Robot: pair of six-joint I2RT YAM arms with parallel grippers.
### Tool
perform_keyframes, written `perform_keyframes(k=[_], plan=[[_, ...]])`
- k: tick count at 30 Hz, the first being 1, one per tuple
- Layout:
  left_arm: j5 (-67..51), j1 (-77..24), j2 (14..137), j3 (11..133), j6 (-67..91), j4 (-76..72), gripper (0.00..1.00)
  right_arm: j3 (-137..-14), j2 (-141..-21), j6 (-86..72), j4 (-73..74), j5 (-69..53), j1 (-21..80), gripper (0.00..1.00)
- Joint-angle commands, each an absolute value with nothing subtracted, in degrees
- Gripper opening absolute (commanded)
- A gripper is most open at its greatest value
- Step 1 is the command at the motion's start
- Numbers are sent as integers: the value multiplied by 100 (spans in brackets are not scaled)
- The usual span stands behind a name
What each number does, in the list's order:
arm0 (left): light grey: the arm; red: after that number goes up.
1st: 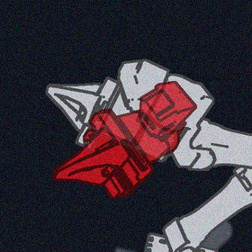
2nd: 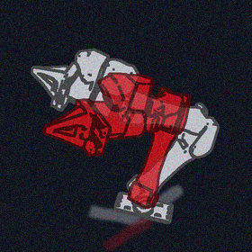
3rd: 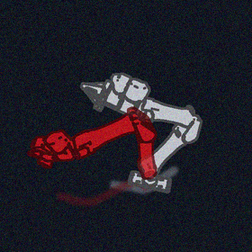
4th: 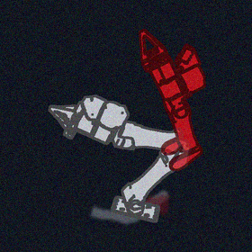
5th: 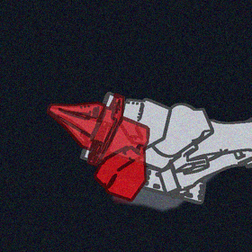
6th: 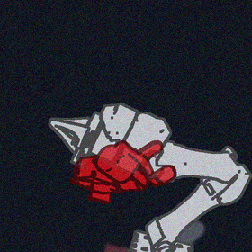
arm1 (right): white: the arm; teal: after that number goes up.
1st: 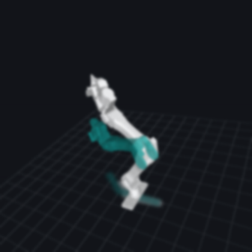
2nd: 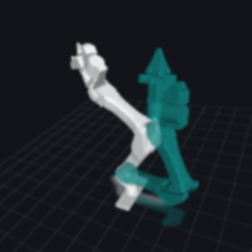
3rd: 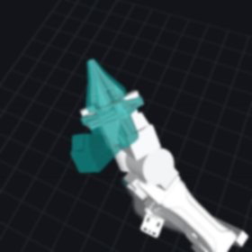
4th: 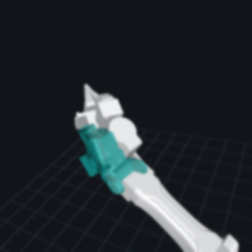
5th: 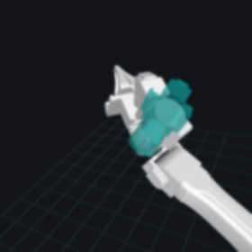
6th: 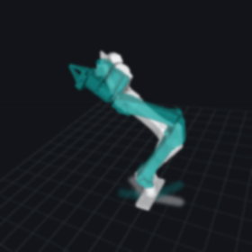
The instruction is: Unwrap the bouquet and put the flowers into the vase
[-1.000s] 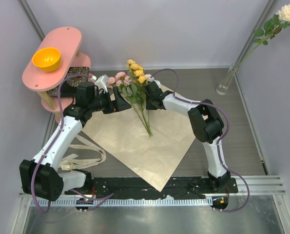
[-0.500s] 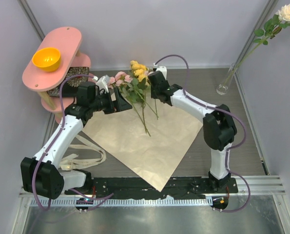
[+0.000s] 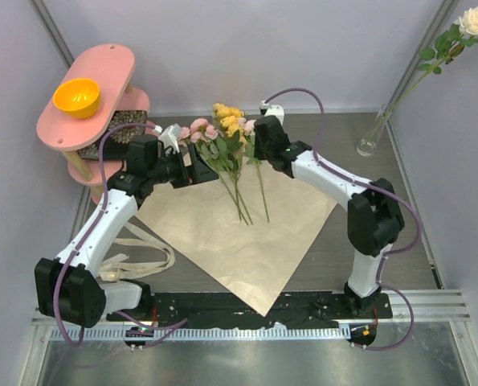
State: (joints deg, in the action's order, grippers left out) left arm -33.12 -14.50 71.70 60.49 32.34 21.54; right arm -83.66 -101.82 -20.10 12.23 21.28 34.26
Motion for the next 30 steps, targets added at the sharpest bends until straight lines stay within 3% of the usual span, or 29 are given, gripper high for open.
perform_keyframes(k=[1, 2, 4, 7, 19, 26, 30], plan=[[-3454, -1441, 7242, 6038, 3199, 1934, 88, -9321, -11072, -2066, 2204, 1960, 3331, 37], [-3454, -1441, 7251, 6047, 3199, 1934, 88, -9534, -11414, -2022, 2624, 1899, 3314, 47], [-3454, -1450, 7260, 6047, 3182, 1942, 88, -10043, -11767, -1838, 2960, 1637, 3270, 54], [-3445, -1459, 7269, 6047, 3182, 1951, 88, -10641, -12382, -1644, 3523, 1521, 3252, 56], [-3437, -1468, 7312, 6056, 3146, 1986, 88, -11065, -13157, -1468, 3841, 1424, 3208, 40], [-3445, -1485, 7365, 6073, 3120, 2004, 88, -11293, -13315, -1433, 3770, 1319, 3164, 38], [-3472, -1494, 7392, 6082, 3111, 2021, 88, -11513, -13456, -1485, 3885, 1152, 3068, 25]])
